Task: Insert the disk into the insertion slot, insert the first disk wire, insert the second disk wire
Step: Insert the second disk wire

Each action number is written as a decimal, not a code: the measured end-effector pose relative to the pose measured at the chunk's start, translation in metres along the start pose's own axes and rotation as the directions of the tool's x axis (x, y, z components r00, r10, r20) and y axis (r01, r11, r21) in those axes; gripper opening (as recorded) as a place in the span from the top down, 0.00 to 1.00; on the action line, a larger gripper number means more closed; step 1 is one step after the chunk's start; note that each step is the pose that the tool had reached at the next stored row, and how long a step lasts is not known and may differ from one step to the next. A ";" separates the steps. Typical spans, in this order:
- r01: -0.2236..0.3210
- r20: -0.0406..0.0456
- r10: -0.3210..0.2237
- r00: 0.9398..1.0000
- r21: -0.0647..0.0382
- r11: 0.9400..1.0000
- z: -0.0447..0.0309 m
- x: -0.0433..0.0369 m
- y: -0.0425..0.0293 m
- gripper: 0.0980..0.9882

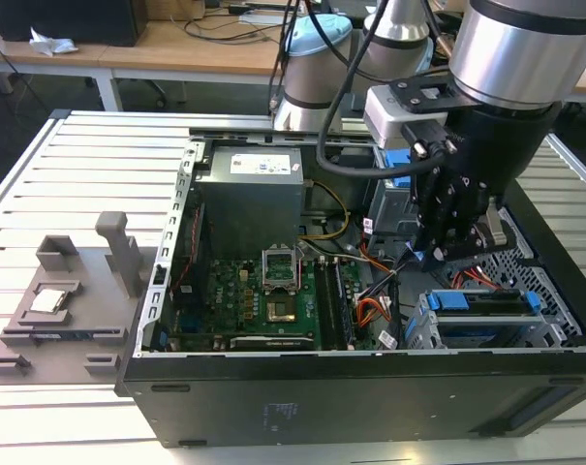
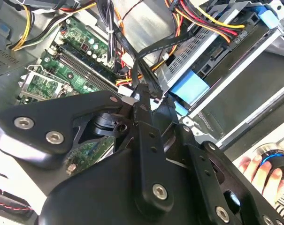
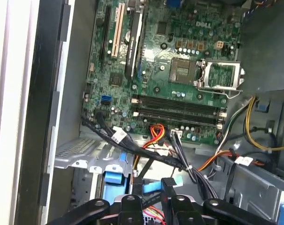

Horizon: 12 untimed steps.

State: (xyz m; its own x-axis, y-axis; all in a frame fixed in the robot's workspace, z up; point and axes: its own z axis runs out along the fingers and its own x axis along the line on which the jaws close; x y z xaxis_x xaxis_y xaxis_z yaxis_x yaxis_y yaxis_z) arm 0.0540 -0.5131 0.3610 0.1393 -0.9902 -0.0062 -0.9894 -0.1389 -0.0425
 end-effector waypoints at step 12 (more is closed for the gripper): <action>0.005 0.000 -0.005 1.000 0.004 1.000 0.0090 -0.0007 0.0057 0.77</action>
State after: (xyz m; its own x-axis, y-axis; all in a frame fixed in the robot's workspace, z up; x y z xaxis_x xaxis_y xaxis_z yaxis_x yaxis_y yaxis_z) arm 0.0486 -0.5131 0.3518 0.1438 -0.9896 -0.0059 -0.9886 -0.1434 -0.0464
